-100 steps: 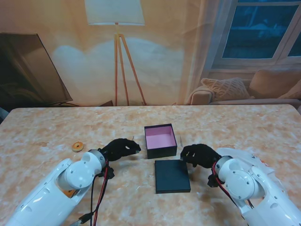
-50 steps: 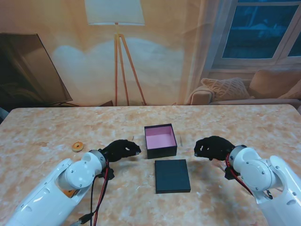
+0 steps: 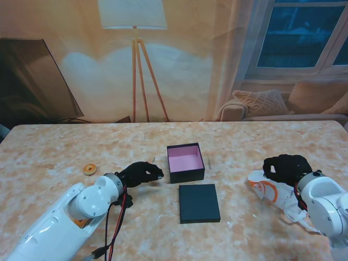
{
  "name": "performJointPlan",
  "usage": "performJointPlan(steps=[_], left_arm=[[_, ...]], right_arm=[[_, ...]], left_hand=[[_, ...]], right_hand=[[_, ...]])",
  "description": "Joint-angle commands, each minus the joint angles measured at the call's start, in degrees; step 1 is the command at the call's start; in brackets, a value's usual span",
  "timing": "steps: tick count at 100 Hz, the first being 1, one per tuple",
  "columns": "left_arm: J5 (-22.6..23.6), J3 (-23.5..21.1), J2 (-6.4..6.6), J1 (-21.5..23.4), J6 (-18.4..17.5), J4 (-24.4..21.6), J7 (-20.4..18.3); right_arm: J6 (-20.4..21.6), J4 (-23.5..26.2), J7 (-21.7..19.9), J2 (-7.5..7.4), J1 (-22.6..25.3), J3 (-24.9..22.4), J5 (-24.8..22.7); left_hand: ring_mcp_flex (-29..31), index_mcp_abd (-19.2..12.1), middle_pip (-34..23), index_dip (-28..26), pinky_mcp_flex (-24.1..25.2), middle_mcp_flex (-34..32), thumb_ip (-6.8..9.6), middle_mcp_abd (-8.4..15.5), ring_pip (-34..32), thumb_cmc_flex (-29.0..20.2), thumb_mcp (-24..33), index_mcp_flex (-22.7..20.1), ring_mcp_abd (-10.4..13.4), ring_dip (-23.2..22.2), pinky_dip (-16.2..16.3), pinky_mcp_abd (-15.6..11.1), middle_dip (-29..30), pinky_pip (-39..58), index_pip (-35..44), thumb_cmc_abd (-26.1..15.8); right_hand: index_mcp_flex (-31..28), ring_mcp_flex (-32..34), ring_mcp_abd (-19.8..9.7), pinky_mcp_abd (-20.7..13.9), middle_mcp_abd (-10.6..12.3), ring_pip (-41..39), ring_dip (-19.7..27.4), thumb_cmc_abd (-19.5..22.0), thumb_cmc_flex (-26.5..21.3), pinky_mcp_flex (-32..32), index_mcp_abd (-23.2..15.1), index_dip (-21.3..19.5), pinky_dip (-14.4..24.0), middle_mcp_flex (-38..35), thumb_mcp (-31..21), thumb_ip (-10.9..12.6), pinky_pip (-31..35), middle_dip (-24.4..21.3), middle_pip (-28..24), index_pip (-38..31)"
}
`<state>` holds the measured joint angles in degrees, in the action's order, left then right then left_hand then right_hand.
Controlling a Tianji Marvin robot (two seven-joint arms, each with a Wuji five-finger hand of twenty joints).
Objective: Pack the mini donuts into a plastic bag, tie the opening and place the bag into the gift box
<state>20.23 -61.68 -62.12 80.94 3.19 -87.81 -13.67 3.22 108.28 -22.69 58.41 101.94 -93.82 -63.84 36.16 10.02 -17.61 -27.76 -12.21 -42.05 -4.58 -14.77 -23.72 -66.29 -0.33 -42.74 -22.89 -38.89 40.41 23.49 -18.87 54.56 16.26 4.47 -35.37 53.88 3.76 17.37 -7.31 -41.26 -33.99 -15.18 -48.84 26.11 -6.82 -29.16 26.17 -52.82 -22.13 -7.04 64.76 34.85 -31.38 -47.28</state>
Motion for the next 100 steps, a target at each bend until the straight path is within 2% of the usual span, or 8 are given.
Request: performJointPlan(steps=[1,11,31,35,67,92,94,100], left_arm=[[0.0,0.0,-0.1,0.1,0.2,-0.3,-0.8],[0.0,0.0,-0.09,0.1,0.2,-0.3,-0.8],[0.0,-0.1,-0.12,0.2,0.4,-0.4,-0.7],[0.0,-0.1,-0.12,0.2,0.4,-0.4,-0.7],[0.1,-0.3,-0.11,0.3,0.3,-0.5,-0.7],[0.2,-0.4,-0.1,0.4,0.3,-0.5,-0.7],[0.2,-0.4,-0.1,0.4,0.3,-0.5,-0.6],[0.2,-0.4,-0.1,0.4,0.3,-0.6,-0.6]], right_arm=[[-1.2,0.4,-2.2,0.37,1.5,-0.7,-0.9],[-2.7,1.8,-3.7,0.52,3.1,-2.0,-6.7],[-5.1,3.2,-7.0,0.92,4.8,-3.1,-15.4],[-5.5,3.4,-7.7,0.99,4.9,-3.2,-16.6],[-9.0,4.2,-15.7,1.54,4.6,-2.3,-22.5],[-10.8,3.4,-21.0,1.28,2.9,-1.3,-20.5],[-10.9,3.3,-21.3,1.24,2.7,-1.2,-20.2],[-11.3,3.0,-22.2,1.16,2.2,-0.9,-19.7]], left_hand=[[-0.1,-1.3,-0.1,-0.4,0.6,0.9,0.43,0.8,-0.3,-1.8,-0.5,-0.1,-0.4,0.1,-0.4,0.0,-0.1,-0.1,0.6,0.2],[0.0,-1.2,-0.1,-0.4,0.6,0.9,0.43,0.8,-0.4,-1.8,-0.5,-0.2,-0.3,0.1,-0.4,0.0,-0.2,-0.1,0.7,0.2],[0.0,-1.3,-0.1,-0.4,0.6,0.9,0.43,0.8,-0.4,-1.8,-0.5,-0.2,-0.4,0.1,-0.4,0.0,-0.1,-0.1,0.7,0.2],[0.0,-1.3,-0.1,-0.4,0.6,0.9,0.43,0.8,-0.4,-1.8,-0.5,-0.2,-0.3,0.1,-0.4,-0.1,-0.2,-0.1,0.7,0.2],[0.0,-1.3,-0.1,-0.4,0.6,1.0,0.43,0.7,-0.4,-1.8,-0.5,-0.1,-0.4,0.0,-0.3,0.0,-0.2,-0.1,0.6,0.2],[0.1,-1.3,0.0,-0.4,0.6,1.0,0.43,0.7,-0.5,-1.8,-0.5,-0.2,-0.4,0.0,-0.3,0.0,-0.2,-0.1,0.6,0.1],[0.1,-1.3,-0.1,-0.4,0.6,1.0,0.44,0.6,-0.5,-1.8,-0.5,-0.1,-0.4,0.0,-0.3,0.0,-0.2,-0.1,0.6,0.2],[0.0,-1.3,0.0,-0.4,0.6,1.0,0.44,0.6,-0.5,-1.8,-0.5,-0.1,-0.4,0.0,-0.3,0.0,-0.2,-0.2,0.6,0.2]], right_hand=[[1.8,-1.1,-0.9,-0.3,1.1,-1.7,-2.5,-2.3,0.7,-0.7,1.6,1.1,1.0,2.0,-1.4,1.1,-0.2,1.1,-0.6,0.8],[1.9,-1.8,-1.6,-1.2,1.5,-5.1,-5.2,-2.3,3.2,-0.9,4.4,2.3,1.5,3.1,-2.5,0.9,-0.5,3.4,-2.0,4.8],[-1.5,-2.6,-3.2,-2.0,1.9,-10.7,-9.6,-0.8,8.7,-1.0,8.3,-3.8,2.3,4.4,-3.3,3.0,-1.0,8.1,-4.8,20.1],[-2.6,-2.4,-3.4,-2.2,2.0,-11.8,-10.4,-0.6,9.9,-0.9,8.9,-7.2,2.5,4.2,-3.9,3.6,-0.9,9.1,-5.3,23.3],[-4.5,-1.6,-3.4,-2.5,1.1,-15.3,-12.1,0.8,14.0,-0.5,12.2,-7.4,2.9,3.4,-1.7,3.6,-0.6,10.8,-7.0,25.0],[-8.0,0.6,-3.0,-1.8,0.8,-17.7,-12.9,4.5,15.7,0.6,12.0,-8.2,3.2,0.7,2.1,3.6,0.3,11.8,-8.2,23.8],[-8.3,0.6,-2.9,-1.7,0.9,-17.8,-12.8,5.5,14.3,0.6,11.9,-8.6,3.1,0.5,5.1,3.9,0.3,12.1,-8.2,23.7],[-8.7,0.7,-2.8,-1.6,0.8,-18.0,-12.9,6.0,13.8,0.7,11.7,-8.9,3.1,0.3,6.5,4.1,0.4,12.3,-8.2,23.4]])
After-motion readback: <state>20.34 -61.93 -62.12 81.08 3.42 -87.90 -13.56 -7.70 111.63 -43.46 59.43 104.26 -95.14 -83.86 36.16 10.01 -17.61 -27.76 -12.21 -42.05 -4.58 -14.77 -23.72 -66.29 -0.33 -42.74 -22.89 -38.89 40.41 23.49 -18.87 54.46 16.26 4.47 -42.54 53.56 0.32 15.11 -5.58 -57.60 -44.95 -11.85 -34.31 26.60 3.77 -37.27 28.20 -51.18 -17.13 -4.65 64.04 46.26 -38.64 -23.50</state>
